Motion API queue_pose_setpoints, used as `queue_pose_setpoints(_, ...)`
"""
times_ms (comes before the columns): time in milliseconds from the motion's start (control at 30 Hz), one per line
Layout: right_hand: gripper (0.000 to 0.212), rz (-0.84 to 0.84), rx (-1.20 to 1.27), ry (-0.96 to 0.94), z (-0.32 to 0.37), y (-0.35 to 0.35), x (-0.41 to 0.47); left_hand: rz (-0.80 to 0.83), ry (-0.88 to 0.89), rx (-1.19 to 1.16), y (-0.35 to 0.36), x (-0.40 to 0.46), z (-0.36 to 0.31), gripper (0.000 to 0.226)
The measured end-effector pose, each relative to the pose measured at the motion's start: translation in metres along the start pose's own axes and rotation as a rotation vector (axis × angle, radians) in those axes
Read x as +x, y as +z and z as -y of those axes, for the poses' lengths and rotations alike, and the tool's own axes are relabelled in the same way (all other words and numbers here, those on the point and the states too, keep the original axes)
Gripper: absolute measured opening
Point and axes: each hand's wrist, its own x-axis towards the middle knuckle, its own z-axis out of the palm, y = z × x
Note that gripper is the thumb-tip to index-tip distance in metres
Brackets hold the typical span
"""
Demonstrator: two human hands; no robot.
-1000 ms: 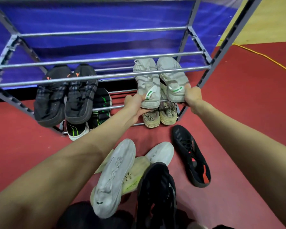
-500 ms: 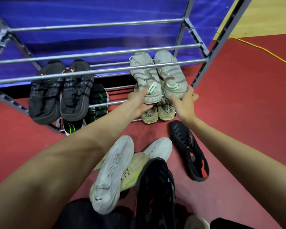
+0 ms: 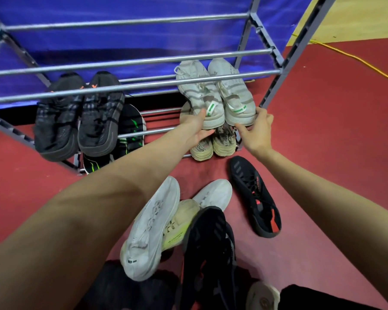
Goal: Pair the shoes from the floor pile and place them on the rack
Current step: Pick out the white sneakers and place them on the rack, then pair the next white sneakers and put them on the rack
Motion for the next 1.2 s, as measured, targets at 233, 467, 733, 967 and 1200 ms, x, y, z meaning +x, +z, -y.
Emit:
queue_pose_setpoints(233, 0.056, 0.075, -0.125, 0.022, 0.007, -0.013, 0.002, 0.010, 0.015, 0.229, -0.015, -0.008, 0.006, 0.057)
queue_pose_setpoints(467, 0.053, 0.206, -0.218, 0.176, 0.017, 0.003, -0.054, -0.036, 0.295, 0.657, -0.064, -0.046, 0.023, 0.032)
queue_pose_setpoints(733, 0.052, 0.456, -0.225, 0.265, 0.002, 0.030, -0.176, -0.117, 0.194, 0.713, -0.173, -0.117, 0.066, 0.019)
queue_pose_setpoints(967, 0.047, 0.403, -0.159, 0.477, -0.017, 0.034, -0.254, -0.262, 0.057, 0.661, -0.243, -0.141, 0.111, 0.017)
queue_pose_setpoints(1200, 0.088, 0.445, -0.140, 0.746, -0.030, 0.046, -0.304, -0.213, -0.041, 1.067, -0.239, -0.159, 0.149, 0.015)
